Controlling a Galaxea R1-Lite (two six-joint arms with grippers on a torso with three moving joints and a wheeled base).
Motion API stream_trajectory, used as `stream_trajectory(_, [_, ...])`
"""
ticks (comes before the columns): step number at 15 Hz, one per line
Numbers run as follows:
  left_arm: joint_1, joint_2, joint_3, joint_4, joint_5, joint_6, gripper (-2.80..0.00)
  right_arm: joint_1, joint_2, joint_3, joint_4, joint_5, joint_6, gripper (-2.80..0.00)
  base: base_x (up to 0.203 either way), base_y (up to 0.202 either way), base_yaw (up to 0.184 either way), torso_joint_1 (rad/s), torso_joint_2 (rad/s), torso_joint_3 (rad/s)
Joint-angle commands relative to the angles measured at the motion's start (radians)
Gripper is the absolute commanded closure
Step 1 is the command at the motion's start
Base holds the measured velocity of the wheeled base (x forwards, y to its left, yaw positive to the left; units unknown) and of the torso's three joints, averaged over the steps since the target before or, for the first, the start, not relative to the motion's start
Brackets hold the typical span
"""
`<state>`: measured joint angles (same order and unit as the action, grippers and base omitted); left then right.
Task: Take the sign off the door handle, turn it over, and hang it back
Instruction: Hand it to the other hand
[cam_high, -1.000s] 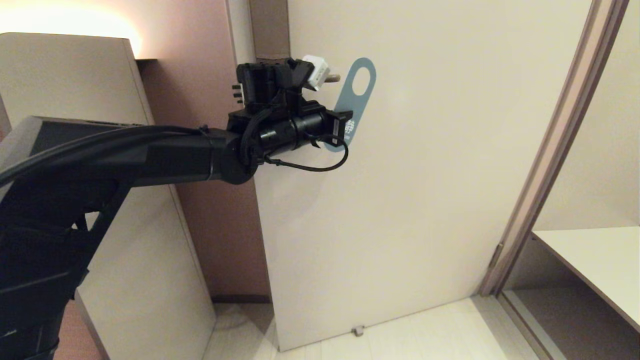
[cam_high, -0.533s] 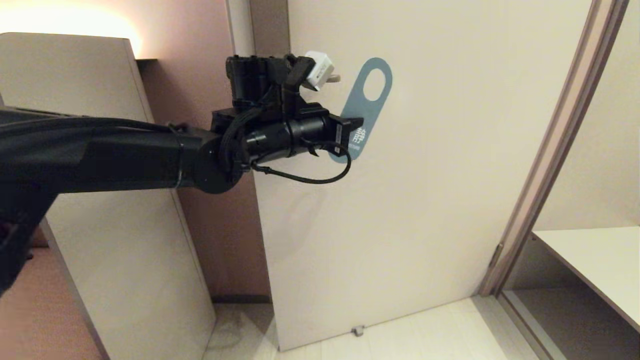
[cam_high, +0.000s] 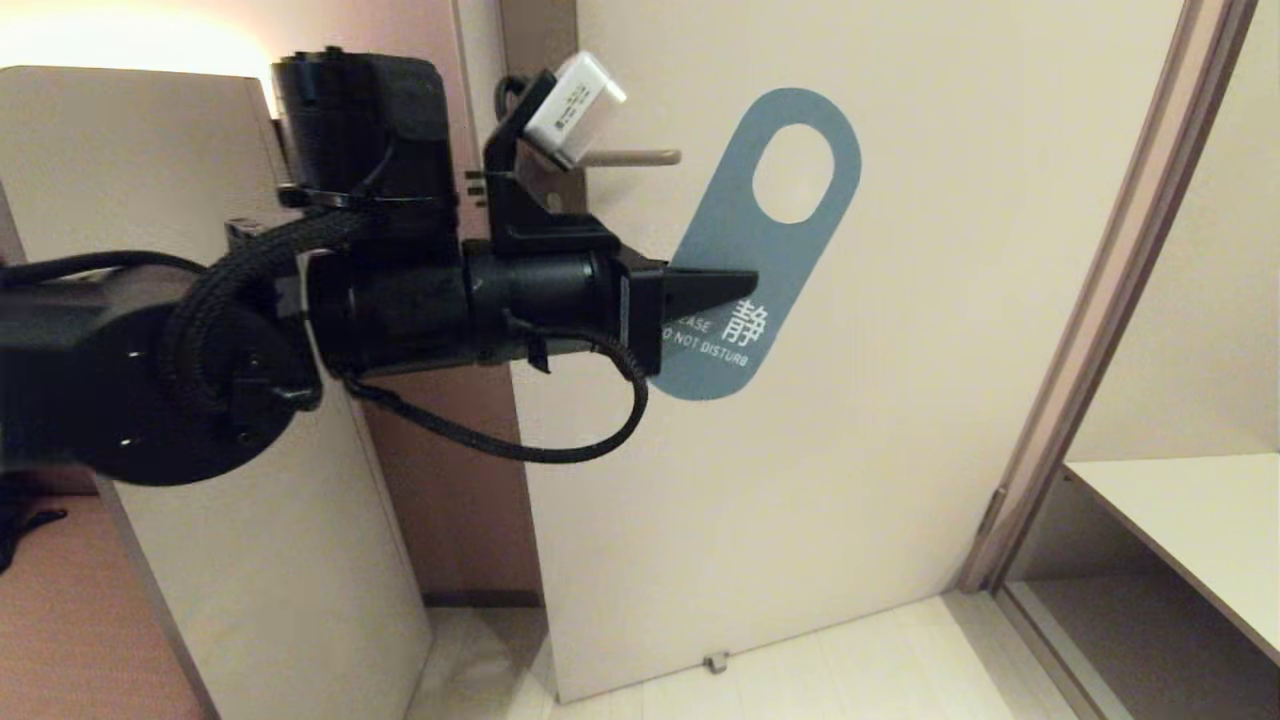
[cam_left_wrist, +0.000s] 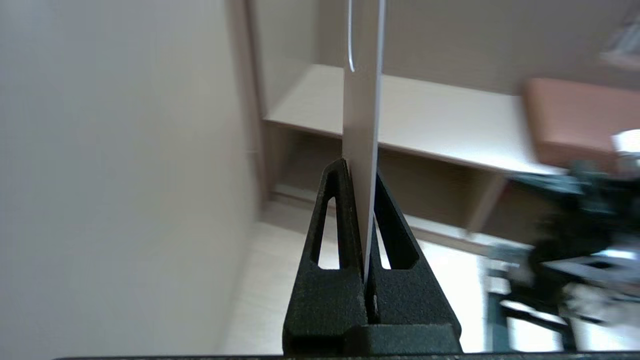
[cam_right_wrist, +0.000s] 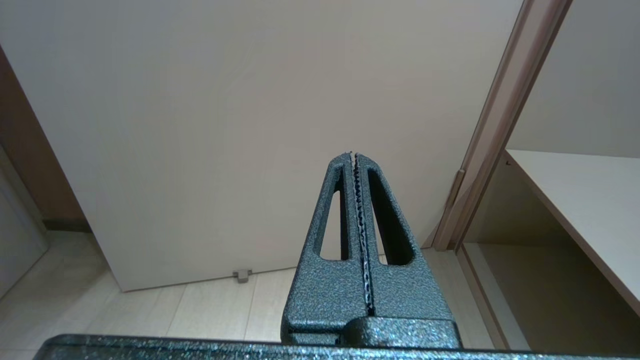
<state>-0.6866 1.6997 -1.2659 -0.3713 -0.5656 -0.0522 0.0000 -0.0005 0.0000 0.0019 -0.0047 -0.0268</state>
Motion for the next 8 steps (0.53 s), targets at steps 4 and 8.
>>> stream_trajectory(4, [-0.076,-0.138,0.068,-0.003,-0.037,-0.163,0.00,0.000,0.001,0.000,0.000,0.000,-0.001,0.00,0.000,0.000,0.000,0.000,0.00,0.000])
stream_trajectory(8, [-0.103,-0.144,0.149,-0.012,-0.100,-0.160,0.00,0.000,0.001,0.000,0.001,0.000,-0.001,0.00,0.000,0.000,0.000,0.000,0.00,0.000])
